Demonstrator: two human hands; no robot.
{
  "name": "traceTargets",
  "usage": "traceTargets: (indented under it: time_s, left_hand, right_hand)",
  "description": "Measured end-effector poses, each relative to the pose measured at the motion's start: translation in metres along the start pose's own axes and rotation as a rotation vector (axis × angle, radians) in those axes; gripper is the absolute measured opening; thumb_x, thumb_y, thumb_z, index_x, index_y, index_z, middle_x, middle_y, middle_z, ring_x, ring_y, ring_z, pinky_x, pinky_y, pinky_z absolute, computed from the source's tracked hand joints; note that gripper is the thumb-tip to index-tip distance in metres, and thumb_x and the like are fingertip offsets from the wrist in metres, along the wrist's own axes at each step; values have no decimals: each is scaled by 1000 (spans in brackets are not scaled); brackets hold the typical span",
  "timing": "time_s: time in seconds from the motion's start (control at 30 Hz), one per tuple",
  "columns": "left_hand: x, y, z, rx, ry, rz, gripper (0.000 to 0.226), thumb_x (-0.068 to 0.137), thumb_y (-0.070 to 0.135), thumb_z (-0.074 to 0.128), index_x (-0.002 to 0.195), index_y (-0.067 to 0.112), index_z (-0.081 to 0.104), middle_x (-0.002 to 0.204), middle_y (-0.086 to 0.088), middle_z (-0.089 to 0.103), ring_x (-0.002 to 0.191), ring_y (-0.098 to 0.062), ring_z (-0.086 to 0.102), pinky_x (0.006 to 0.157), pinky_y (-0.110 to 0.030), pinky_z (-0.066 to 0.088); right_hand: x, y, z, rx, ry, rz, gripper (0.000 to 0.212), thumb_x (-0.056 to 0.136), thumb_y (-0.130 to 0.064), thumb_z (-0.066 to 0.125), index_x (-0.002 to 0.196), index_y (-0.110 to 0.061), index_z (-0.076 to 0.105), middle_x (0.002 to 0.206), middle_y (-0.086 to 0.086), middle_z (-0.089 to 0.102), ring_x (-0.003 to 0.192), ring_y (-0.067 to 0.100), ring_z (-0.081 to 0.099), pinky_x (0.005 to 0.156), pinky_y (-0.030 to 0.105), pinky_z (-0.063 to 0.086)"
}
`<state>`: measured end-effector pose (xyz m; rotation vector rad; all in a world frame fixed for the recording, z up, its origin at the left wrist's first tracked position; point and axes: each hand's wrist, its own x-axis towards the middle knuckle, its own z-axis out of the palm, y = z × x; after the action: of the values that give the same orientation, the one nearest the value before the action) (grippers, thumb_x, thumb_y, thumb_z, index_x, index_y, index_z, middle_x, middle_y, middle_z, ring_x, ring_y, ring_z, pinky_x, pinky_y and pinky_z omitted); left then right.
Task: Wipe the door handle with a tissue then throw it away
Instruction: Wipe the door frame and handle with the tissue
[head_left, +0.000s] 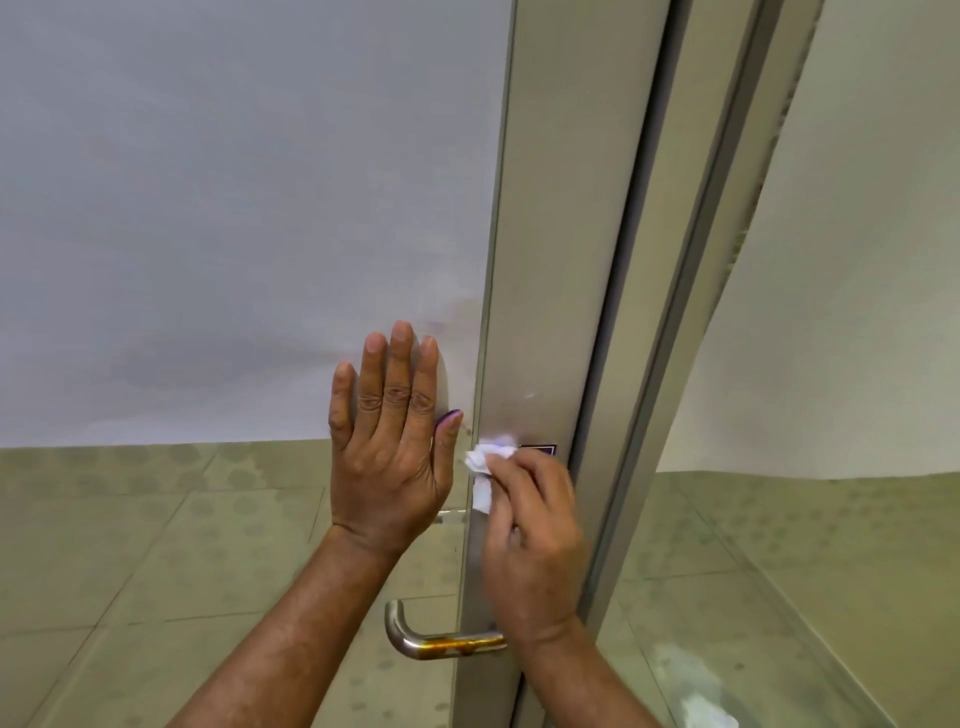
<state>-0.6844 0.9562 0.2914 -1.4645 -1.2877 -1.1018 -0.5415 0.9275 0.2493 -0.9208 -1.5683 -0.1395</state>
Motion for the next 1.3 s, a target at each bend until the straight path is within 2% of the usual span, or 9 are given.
traceTargets:
  time_s: [0.13, 0.23, 0.33, 0.47, 0.57, 0.77, 0.93, 1.13, 1.3]
  left_hand:
    - [-2, 2, -3, -18, -12, 1, 63, 111, 38, 31, 164, 12, 9, 174, -5, -5, 161, -23, -1, 131, -44, 0]
    - [3, 0, -1, -3, 1, 10, 64, 110, 38, 33, 164, 11, 11, 174, -6, -3, 162, -24, 0, 131, -45, 2]
    - [1, 0, 1, 0, 4, -3, 64, 110, 38, 36, 163, 10, 13, 174, -6, -1, 162, -25, 2, 131, -46, 3]
    - [-4, 1, 0, -2, 0, 10, 64, 111, 38, 34, 164, 10, 11, 174, -6, -3, 162, -24, 0, 131, -45, 1]
    - [0, 1, 0, -4, -4, 10, 64, 111, 39, 32, 164, 11, 9, 174, -6, -3, 161, -24, 0, 131, -45, 0]
    - [1, 1, 3, -4, 10, 1, 64, 111, 39, 33, 164, 11, 11, 174, -6, -2, 162, -24, 1, 131, -45, 2]
    - [-3, 2, -1, -15, -7, 9, 63, 111, 39, 31, 164, 12, 9, 174, -5, -3, 162, -24, 0, 131, -44, 0]
    - [0, 0, 2, -2, 4, -9, 64, 110, 38, 36, 163, 10, 15, 174, -7, 1, 162, -25, 4, 131, -46, 3]
    - [-4, 2, -1, 1, -15, 8, 64, 111, 38, 33, 164, 10, 10, 174, -6, -3, 162, -25, 0, 131, -45, 0]
  right_hand:
    - [-49, 15, -16, -159, -287, -93, 34, 97, -31, 49, 112, -12, 74, 107, 0, 67, 103, 16, 65, 86, 43, 62]
    - [-22, 20, -21, -46, -70, 87, 27, 99, -23, 52, 110, -8, 72, 110, 3, 64, 100, 17, 66, 87, 34, 61]
    - [15, 12, -13, 26, 59, 23, 24, 97, -4, 55, 116, -12, 67, 113, 3, 60, 103, 13, 61, 97, 19, 50]
    - [-31, 23, -14, -72, -265, -181, 29, 100, -16, 57, 128, -12, 63, 129, -1, 52, 119, 11, 53, 105, 25, 50]
    - [-51, 38, -20, -146, -422, -216, 43, 90, -12, 70, 132, -16, 62, 134, -3, 51, 123, 14, 54, 97, 35, 56]
    - [12, 17, -6, 16, -22, -113, 25, 98, -5, 60, 122, -9, 64, 118, 3, 58, 107, 16, 58, 97, 21, 50]
    - [-42, 29, -21, -125, -313, -249, 35, 104, -24, 44, 108, -6, 74, 109, 4, 64, 101, 16, 62, 85, 35, 61]
    - [30, 14, -16, 5, 56, -88, 24, 102, -10, 51, 112, 0, 71, 112, 5, 61, 102, 17, 59, 95, 22, 50]
    - [-28, 12, -17, -143, -277, -213, 31, 98, -23, 49, 109, -8, 75, 104, 3, 67, 98, 15, 64, 83, 33, 61]
